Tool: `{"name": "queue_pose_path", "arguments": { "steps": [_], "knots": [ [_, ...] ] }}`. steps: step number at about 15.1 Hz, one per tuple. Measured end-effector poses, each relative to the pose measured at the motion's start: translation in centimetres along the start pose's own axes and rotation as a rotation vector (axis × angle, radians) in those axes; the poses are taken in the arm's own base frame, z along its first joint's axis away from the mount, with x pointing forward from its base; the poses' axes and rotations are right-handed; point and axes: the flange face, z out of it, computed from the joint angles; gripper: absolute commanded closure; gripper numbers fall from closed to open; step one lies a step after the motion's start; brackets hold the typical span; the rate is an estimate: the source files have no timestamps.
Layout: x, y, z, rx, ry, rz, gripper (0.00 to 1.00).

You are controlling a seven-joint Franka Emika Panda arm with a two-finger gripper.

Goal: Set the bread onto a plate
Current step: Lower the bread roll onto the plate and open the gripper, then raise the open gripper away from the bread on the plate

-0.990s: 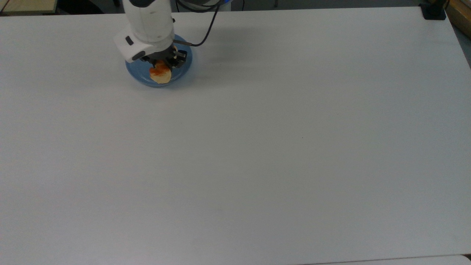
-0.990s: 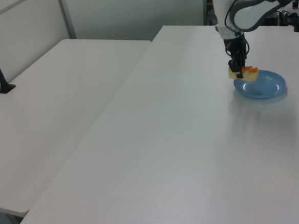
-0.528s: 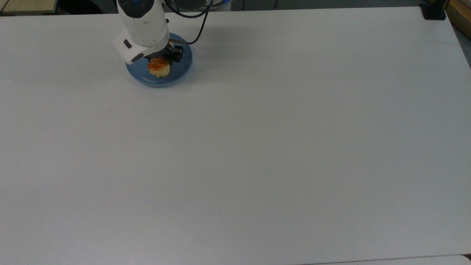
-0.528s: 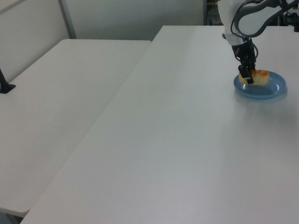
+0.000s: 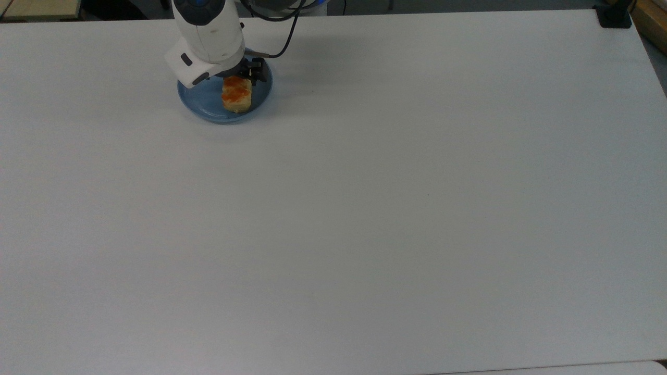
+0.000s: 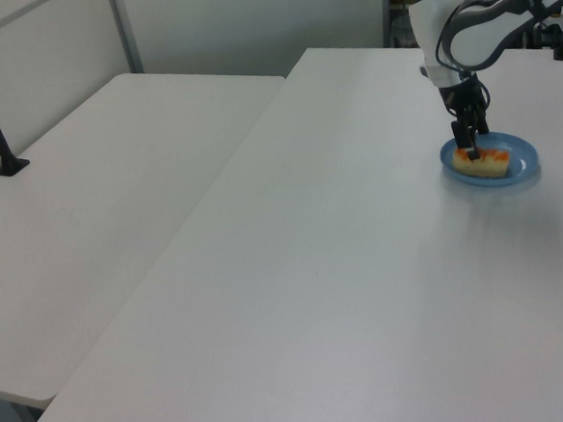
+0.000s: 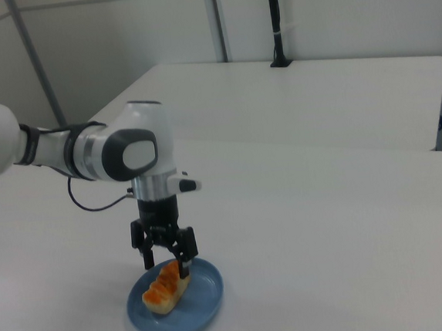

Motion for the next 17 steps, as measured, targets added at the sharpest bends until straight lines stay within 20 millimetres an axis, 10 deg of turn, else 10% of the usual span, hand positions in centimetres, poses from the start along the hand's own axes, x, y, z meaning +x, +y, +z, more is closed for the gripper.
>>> {"name": "queue_pose_path", "arguments": {
  "steps": [8,17],
  "knots": [
    [0.6,-1.3,-14.4,-0.009,0.259,0.012,0.0],
    [0.1,-5.8,-21.0,0.082,0.383,0.03,0.0]
  ]
}}
